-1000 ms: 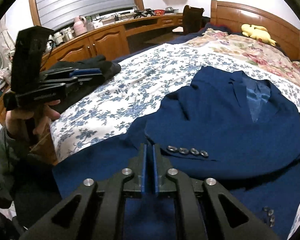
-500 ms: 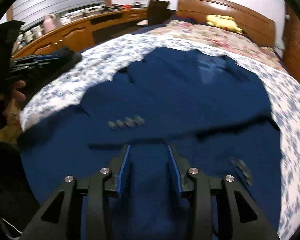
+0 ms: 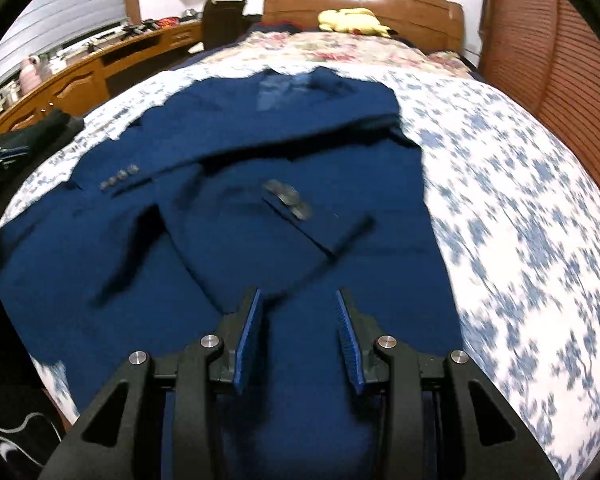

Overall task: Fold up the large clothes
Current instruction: 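Move the right tool to the blazer hem and grasp it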

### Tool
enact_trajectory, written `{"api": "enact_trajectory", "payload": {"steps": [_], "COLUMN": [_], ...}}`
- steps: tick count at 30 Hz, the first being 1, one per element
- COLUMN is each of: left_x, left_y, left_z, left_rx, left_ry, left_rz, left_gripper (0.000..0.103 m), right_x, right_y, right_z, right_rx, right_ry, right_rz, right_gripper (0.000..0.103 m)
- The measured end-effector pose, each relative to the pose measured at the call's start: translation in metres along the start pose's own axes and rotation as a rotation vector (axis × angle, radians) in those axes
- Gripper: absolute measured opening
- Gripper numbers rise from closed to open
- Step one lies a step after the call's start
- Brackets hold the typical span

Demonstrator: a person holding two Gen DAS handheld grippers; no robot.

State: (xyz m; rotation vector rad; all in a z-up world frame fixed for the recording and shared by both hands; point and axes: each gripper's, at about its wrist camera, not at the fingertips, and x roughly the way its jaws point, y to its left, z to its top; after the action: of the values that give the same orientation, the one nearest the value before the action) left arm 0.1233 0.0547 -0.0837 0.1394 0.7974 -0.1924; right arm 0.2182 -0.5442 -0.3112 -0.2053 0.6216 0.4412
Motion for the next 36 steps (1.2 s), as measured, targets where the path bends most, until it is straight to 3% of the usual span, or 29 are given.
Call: {"api": "enact_trajectory", "payload": {"steps": [16,25,36], "left_x": [0.033,0.027,0.020], "left_y": [-0.001,0.007,0.005], "left_z": [-0.056,-0.067,-0.070], "left_rx": [-0.006,-0.071,-0.071], "left_ry": [0.184,0.159,0.145], "left_rz": [0.033,0.013,0.027], "left_gripper": [0.032,0.032,0.032], "right_x": [-0.013,-0.018,-0.043], "right_y": [-0.007,-0.017,-0.034], "right_z": [-0.020,-0.020,-0.032], "right_rx": [0.014,0.002,0.051], "right_ry": [-0.017,0.000,0.026], "right_rz": [-0.054,-0.080,-0.151], "right_gripper": [0.048,0.057,0.059]}}
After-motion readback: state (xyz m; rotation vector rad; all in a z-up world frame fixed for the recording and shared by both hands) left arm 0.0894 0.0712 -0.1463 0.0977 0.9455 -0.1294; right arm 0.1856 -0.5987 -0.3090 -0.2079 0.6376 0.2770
